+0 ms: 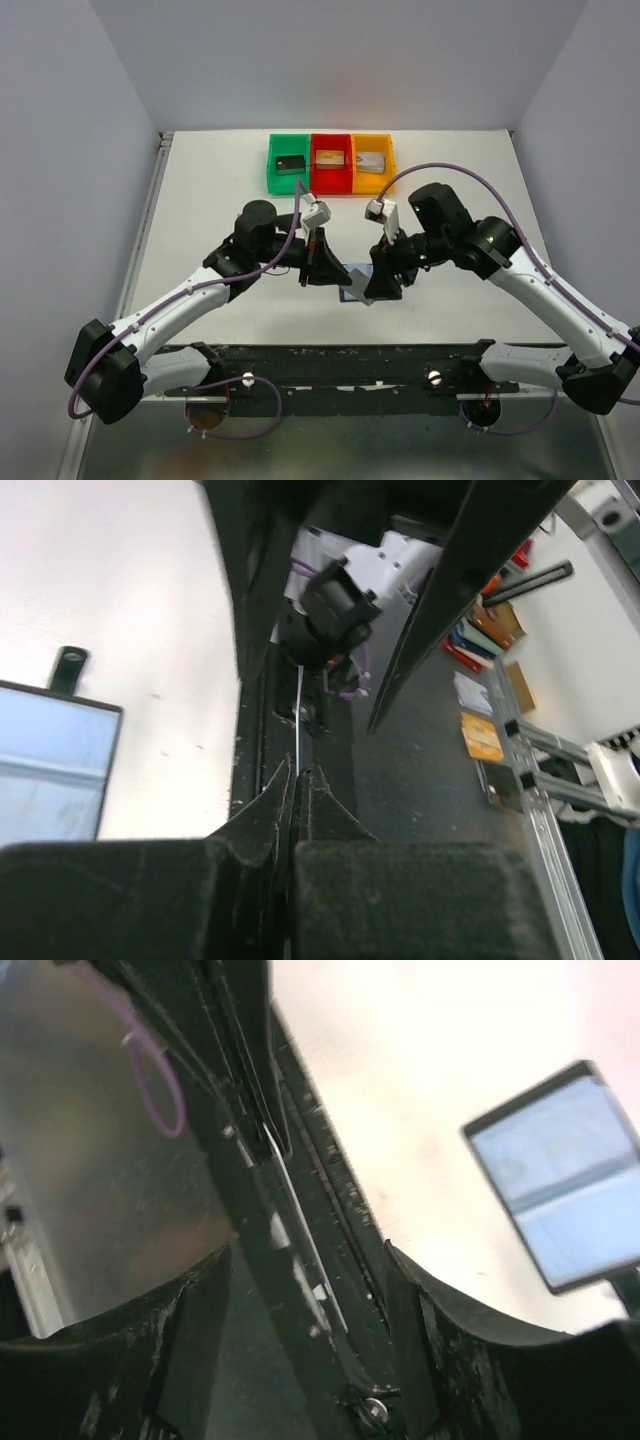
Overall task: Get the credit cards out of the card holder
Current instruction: Place the credit card at the center of the board.
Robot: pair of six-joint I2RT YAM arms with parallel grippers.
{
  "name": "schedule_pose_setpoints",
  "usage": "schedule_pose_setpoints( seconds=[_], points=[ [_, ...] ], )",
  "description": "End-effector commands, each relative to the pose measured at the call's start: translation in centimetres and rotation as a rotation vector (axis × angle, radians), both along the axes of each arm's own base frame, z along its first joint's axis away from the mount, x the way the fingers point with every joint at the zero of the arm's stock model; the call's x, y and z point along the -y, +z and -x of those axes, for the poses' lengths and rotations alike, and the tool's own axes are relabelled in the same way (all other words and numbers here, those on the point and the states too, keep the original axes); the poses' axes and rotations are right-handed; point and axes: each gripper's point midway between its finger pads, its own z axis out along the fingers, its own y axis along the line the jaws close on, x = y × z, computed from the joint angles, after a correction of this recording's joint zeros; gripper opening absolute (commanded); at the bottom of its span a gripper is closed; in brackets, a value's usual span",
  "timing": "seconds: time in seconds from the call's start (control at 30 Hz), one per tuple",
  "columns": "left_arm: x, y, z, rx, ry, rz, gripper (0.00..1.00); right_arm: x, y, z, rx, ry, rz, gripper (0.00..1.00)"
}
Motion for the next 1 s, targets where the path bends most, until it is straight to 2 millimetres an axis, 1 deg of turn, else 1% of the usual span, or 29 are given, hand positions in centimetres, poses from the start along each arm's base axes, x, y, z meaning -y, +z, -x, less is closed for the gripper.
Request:
schedule_pose_setpoints(
  seconds=[0.0, 0.07, 0.13, 0.17, 0.23, 0.27, 0.3, 0.37, 0.4, 0.47, 0.57, 0.67, 0.73, 0.83, 0.97],
  points=[
    [-1.0, 1.3, -4.6, 0.005, 0.234, 0.058, 0.0, 2.1, 4.2, -4.9, 0.179, -0.347, -0.008, 0.7],
    [-2.3, 1.4, -7.7, -0.063, 0.381, 0.093, 0.0, 3.8, 6.3, -6.6, 0.278, -0.5, -0.034, 0.7],
    [-4.0, 1.4, -11.2, -0.128, 0.55, 0.124, 0.0, 5.2, 8.4, -8.0, 0.365, -0.647, -0.126, 0.7],
    [-4.8, 1.3, -13.0, -0.148, 0.638, 0.128, 0.0, 6.1, 8.6, -8.3, 0.387, -0.722, -0.164, 0.73],
    [-5.5, 0.9, -15.6, -0.183, 0.769, 0.102, 0.0, 7.1, 9.5, -8.3, 0.407, -0.816, -0.277, 0.92],
    [-5.6, 0.6, -16.8, -0.204, 0.816, 0.083, 0.0, 7.2, 9.2, -8.1, 0.406, -0.826, -0.312, 0.99],
    [-5.8, -0.3, -18.1, -0.238, 0.874, 0.052, 0.0, 6.8, 9.1, -7.7, 0.402, -0.8, -0.338, 1.0],
    [-5.6, -1.6, -20.1, -0.289, 0.919, 0.012, 0.0, 6.0, 8.0, -7.2, 0.375, -0.749, -0.333, 1.0],
    [-5.4, -2.1, -21.0, -0.311, 0.939, 0.0, 0.0, 5.4, 7.2, -6.7, 0.337, -0.719, -0.326, 1.0],
    [-5.2, -3.8, -22.6, -0.364, 0.976, -0.026, 0.0, 5.1, 5.5, -6.6, 0.289, -0.721, -0.304, 0.99],
    [-4.9, -7.1, -24.5, -0.442, 1.026, -0.084, 0.0, 4.7, 3.6, -6.2, 0.233, -0.718, -0.302, 0.96],
    [-4.9, -9.9, -25.9, -0.506, 1.057, -0.131, 0.0, 4.4, 2.6, -5.7, 0.216, -0.693, -0.318, 0.96],
    [-4.6, -11.1, -26.3, -0.532, 1.053, -0.142, 0.0, 4.5, 2.4, -5.5, 0.22, -0.689, -0.315, 0.96],
    [-4.2, -12.4, -26.9, -0.558, 1.043, -0.159, 0.0, 4.6, 1.8, -5.6, 0.217, -0.689, -0.285, 0.96],
    [-4.0, -14.6, -27.6, -0.588, 1.053, -0.196, 0.0, 4.3, 1.0, -5.8, 0.199, -0.685, -0.256, 0.96]
  ],
)
